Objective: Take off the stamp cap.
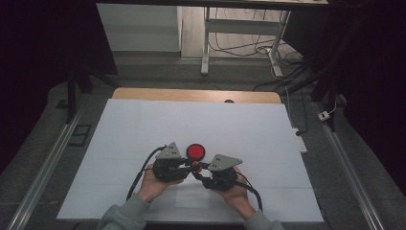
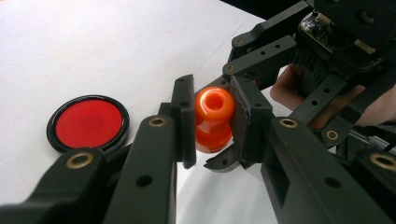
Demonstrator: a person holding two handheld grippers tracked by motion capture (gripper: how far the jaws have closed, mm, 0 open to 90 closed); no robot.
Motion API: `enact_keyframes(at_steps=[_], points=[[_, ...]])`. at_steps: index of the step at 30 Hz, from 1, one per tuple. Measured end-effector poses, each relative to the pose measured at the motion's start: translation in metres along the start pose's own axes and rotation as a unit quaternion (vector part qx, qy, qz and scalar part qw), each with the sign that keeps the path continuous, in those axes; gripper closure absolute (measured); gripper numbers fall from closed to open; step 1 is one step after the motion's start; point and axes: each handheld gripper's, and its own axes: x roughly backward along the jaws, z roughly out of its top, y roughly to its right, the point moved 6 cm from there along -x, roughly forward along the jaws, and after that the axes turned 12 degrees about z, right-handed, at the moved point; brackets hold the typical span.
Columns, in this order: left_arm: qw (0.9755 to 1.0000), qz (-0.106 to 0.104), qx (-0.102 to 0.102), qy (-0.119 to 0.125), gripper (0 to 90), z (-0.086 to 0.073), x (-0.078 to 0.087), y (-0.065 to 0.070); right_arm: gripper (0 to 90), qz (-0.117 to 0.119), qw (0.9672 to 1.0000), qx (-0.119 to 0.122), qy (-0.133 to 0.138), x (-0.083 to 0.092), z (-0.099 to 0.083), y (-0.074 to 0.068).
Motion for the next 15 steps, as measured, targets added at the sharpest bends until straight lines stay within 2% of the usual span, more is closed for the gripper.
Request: enact_keyframes(at_steps=[3,15], points=[[1.0,0.001,-0.001,0.0,72.4,0.0,-0.0002,0.0001,62.9,0.003,1.0,-0.001,-0.001,-0.0001,-0.0002,-0.0002],[1.0,0.001,-0.002,0.001,72.5,-0.0002,-0.0003,-0.0008,64.2,0.0,1.0,-0.003,0.001,-0.0005,-0.0003,-0.0001]])
